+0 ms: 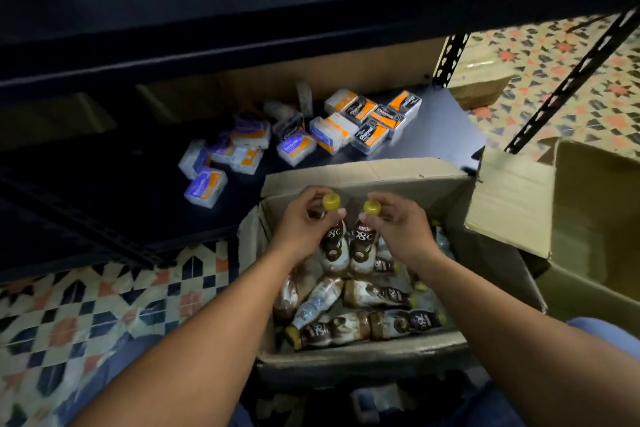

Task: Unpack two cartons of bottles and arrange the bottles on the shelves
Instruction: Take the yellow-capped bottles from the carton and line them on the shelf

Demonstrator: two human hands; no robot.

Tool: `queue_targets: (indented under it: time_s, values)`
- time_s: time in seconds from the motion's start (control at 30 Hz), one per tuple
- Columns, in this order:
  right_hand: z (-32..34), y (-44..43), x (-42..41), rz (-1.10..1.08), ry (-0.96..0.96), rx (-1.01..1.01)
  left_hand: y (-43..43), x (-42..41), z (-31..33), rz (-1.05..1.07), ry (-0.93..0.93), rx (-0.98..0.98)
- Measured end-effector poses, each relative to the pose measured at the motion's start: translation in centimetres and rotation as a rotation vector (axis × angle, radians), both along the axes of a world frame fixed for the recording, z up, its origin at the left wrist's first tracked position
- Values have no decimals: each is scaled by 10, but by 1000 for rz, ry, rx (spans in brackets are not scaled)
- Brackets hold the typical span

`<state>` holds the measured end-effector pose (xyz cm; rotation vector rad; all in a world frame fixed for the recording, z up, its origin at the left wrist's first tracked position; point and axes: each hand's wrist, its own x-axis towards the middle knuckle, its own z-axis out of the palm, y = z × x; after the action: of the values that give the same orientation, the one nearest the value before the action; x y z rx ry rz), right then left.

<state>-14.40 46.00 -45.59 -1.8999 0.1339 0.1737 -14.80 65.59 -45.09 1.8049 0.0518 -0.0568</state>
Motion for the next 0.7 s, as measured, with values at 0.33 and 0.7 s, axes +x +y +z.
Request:
queue_targets:
  time_s: [0.33,0.7]
  values:
    - [128,6,33,51,-279,54,4,44,124,-50,-265,113]
    - [275,11,64,66,-524,61,9,59,275,-72,-484,101]
